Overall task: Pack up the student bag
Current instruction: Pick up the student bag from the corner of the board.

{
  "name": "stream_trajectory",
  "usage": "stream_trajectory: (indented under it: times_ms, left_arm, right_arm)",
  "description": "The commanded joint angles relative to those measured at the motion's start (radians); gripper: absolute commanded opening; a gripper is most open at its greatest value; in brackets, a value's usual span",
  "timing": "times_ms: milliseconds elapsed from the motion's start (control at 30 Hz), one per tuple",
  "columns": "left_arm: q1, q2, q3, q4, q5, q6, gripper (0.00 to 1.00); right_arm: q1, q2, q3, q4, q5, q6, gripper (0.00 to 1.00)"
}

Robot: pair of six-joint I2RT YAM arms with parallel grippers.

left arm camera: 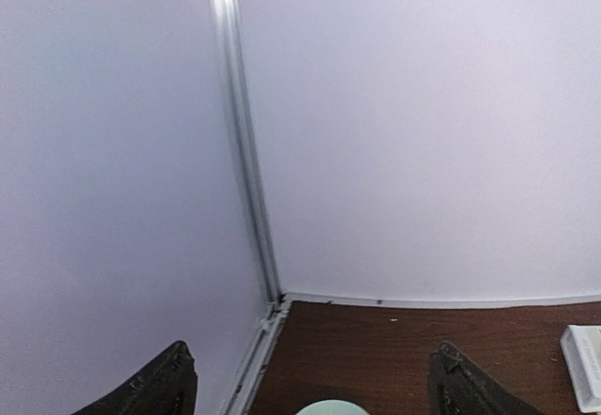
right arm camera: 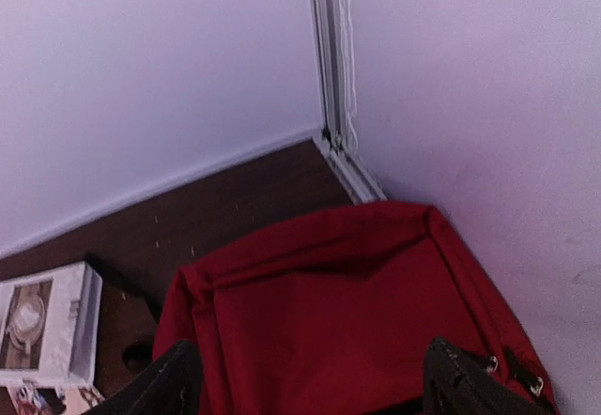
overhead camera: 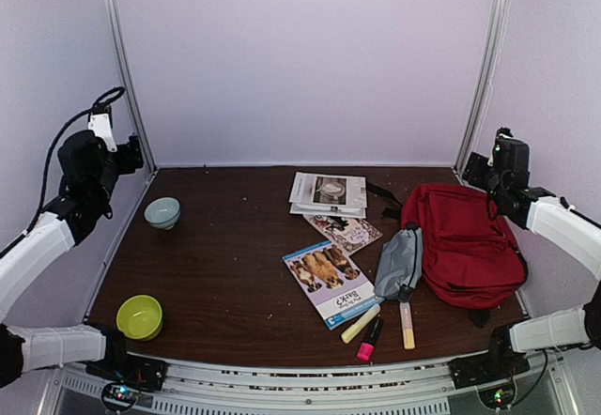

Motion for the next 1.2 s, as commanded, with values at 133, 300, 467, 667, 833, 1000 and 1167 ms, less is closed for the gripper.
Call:
stream_trajectory:
  times_ms: [133,300,467,667,833,1000,1167]
  left_arm:
    - [-0.405,0.139,0.285,-0.488,0.277,0.219,0.88]
    - [-0.455,0.213,0.324,-0.522,0.494,0.256,0.88]
    - [-0.457,0.163,0.191,-0.404,0.619,0.265,0.88]
    - [-0.457,0.111,0.148,-0.362,0.626,0.266,0.90]
    - [-0.457,0.118,0.137,-0.350,0.628,0.258,0.90]
    - [-0.457,0.144,0.153,-0.370,0.629,0.251,0.90]
    - [-0.457,0.150,0.150,-0.370,0.602,0.254,0.90]
  right_arm:
    - [0.085,0.122,-0.035,-0.522,-0.139,0.086,0.82]
    - [0.085,0.297,0.003,-0.499,-0.276,0.068,0.76]
    - [0.085,0.514,0.136,-0.540,-0.311,0.040,0.71]
    - [0.082,0.576,0.213,-0.585,-0.202,-0.005,0.31]
    - [0.063,0.496,0.220,-0.582,-0.133,-0.046,0.00]
    - [0.051,0.320,0.261,-0.585,-0.069,-0.097,0.00]
    - [0.051,0.177,0.335,-0.572,-0.024,-0.125,0.00]
